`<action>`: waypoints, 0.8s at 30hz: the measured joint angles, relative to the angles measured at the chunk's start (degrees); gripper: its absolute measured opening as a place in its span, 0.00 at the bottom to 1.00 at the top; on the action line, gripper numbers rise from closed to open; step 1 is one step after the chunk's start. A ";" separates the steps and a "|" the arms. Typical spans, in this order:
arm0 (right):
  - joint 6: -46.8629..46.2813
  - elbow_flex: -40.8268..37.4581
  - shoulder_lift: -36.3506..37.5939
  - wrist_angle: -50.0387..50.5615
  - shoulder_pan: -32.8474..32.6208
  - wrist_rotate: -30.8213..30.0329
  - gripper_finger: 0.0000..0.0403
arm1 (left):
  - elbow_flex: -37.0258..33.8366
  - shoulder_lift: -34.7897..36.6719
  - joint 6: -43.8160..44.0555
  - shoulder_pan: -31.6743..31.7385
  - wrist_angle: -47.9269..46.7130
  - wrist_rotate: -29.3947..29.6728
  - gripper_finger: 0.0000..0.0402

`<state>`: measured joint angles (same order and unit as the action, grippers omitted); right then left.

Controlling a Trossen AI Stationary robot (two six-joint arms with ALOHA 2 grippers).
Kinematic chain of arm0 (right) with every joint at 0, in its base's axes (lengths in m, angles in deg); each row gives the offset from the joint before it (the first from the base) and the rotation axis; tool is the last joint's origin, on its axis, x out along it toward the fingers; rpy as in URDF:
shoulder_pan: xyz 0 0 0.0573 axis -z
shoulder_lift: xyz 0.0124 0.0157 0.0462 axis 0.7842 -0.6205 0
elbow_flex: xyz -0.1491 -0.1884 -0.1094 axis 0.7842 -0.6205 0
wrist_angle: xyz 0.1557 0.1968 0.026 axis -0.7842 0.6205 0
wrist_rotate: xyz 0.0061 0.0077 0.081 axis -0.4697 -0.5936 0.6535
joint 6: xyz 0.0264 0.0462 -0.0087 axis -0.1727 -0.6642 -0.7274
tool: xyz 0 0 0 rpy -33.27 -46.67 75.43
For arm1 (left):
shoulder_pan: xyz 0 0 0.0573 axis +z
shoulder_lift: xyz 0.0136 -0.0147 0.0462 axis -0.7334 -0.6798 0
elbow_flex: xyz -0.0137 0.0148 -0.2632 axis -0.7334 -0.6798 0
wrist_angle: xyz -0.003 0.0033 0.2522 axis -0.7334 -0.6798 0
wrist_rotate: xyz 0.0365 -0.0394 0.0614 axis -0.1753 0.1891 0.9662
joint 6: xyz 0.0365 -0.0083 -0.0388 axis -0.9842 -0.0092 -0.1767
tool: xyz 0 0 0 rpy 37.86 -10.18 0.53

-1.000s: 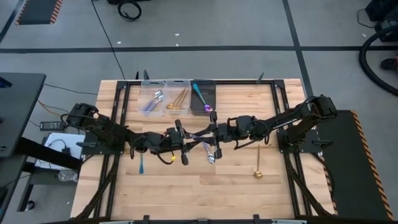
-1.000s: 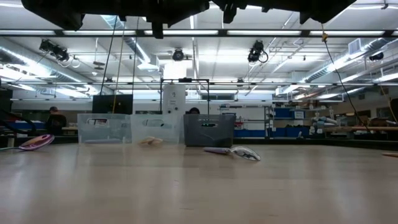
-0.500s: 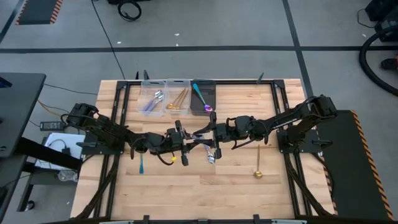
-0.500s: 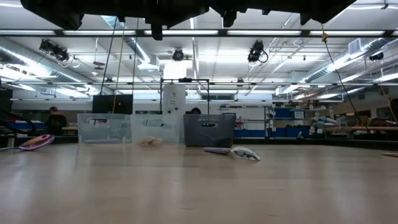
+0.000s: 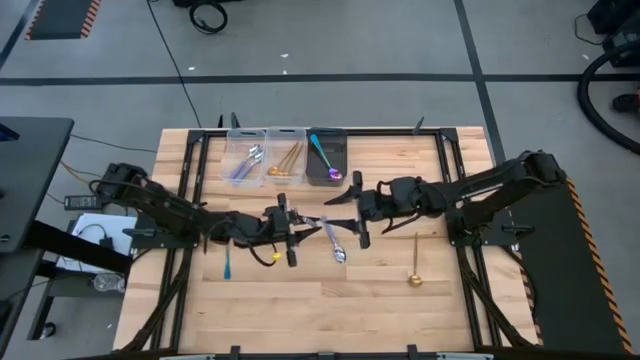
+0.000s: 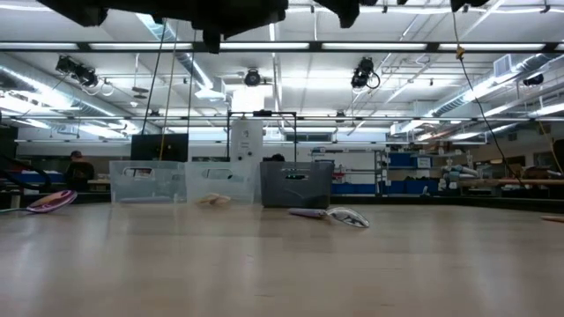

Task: Sort silverware by color (type)
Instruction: Put the violet spoon into the left transparent bin

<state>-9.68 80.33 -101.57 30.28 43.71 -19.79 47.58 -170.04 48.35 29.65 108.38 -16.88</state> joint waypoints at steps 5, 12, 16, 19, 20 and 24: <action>-3.11 -0.26 1.23 7.55 -0.88 -2.86 0.54 | 0.00 6.98 1.96 0.11 -10.67 0.24 0.21; -8.90 -6.32 -0.46 5.91 -2.56 -5.77 0.54 | -0.02 14.56 7.59 1.89 -29.87 2.22 0.21; -11.68 -9.19 -1.96 4.07 -3.92 -9.19 0.54 | -0.02 16.76 9.26 3.75 -37.73 4.04 0.21; -12.71 -10.58 -4.08 1.67 -5.03 -10.28 0.54 | -0.01 17.82 10.29 6.03 -42.34 4.42 0.22; -13.02 -10.71 -4.76 1.25 -5.40 -10.42 0.54 | -0.02 17.93 10.58 7.00 -43.26 4.55 0.22; -13.84 -10.73 -8.15 -0.38 -6.58 -11.44 0.54 | -0.01 18.76 12.68 11.42 -50.66 4.73 0.22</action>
<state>-23.52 69.60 -109.72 29.90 37.14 -31.23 47.56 -151.28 61.02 41.06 57.72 -12.15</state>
